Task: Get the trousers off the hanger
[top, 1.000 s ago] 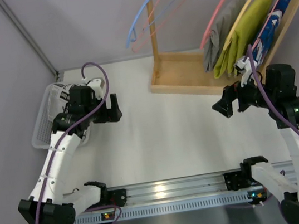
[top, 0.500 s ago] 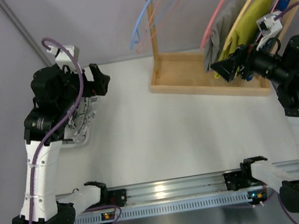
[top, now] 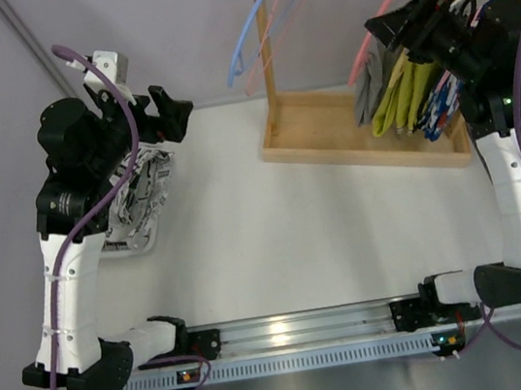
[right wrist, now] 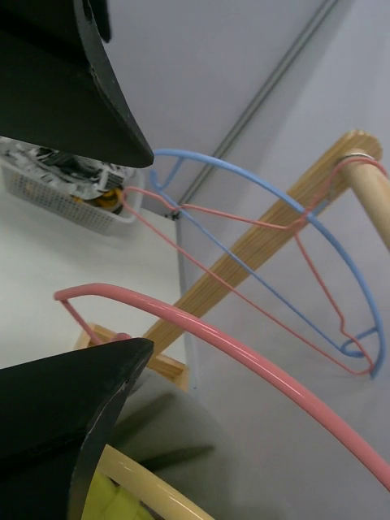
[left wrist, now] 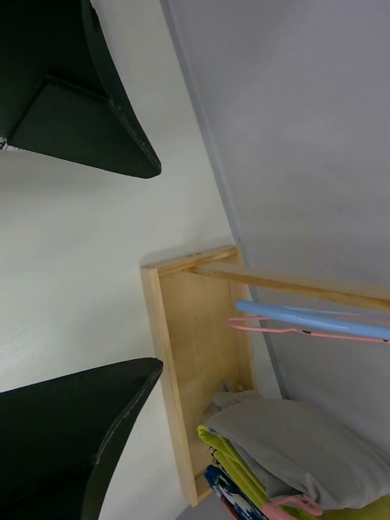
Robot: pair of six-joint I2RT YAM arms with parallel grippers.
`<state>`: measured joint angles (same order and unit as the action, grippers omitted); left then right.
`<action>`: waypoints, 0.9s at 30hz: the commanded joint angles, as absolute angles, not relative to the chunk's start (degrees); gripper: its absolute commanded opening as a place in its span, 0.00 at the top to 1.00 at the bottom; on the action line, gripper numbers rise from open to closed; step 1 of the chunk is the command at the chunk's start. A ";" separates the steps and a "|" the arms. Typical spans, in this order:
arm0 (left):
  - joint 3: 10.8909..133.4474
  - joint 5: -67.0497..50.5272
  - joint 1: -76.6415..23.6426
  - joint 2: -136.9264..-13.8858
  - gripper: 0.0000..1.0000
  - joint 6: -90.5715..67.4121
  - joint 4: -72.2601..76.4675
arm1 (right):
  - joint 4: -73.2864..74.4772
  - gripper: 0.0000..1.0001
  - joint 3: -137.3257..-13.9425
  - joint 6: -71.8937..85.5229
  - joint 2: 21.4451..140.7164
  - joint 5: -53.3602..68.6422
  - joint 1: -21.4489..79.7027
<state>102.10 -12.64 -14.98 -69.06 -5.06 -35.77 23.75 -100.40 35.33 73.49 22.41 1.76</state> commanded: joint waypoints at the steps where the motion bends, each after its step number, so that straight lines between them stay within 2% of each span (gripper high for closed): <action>1: 102.13 -13.54 -14.68 -68.03 0.01 -7.29 -32.34 | 18.63 0.14 -106.51 42.79 75.84 13.81 2.02; 2: 101.95 -13.19 -14.68 -67.77 0.01 -7.29 -32.17 | 19.07 0.14 -107.22 43.50 76.46 12.58 2.02; 6: 100.38 -10.99 -14.68 -67.24 0.01 -7.91 -31.55 | 23.19 0.26 -110.30 47.98 80.14 6.78 2.02; 13: 99.93 -11.25 -14.68 -67.24 0.01 -8.53 -31.38 | 22.59 0.29 -113.99 53.87 86.57 6.95 2.02; 27: 96.50 -10.37 -14.68 -65.66 0.01 -7.47 -30.76 | 16.00 0.32 -118.83 52.56 94.74 6.77 2.72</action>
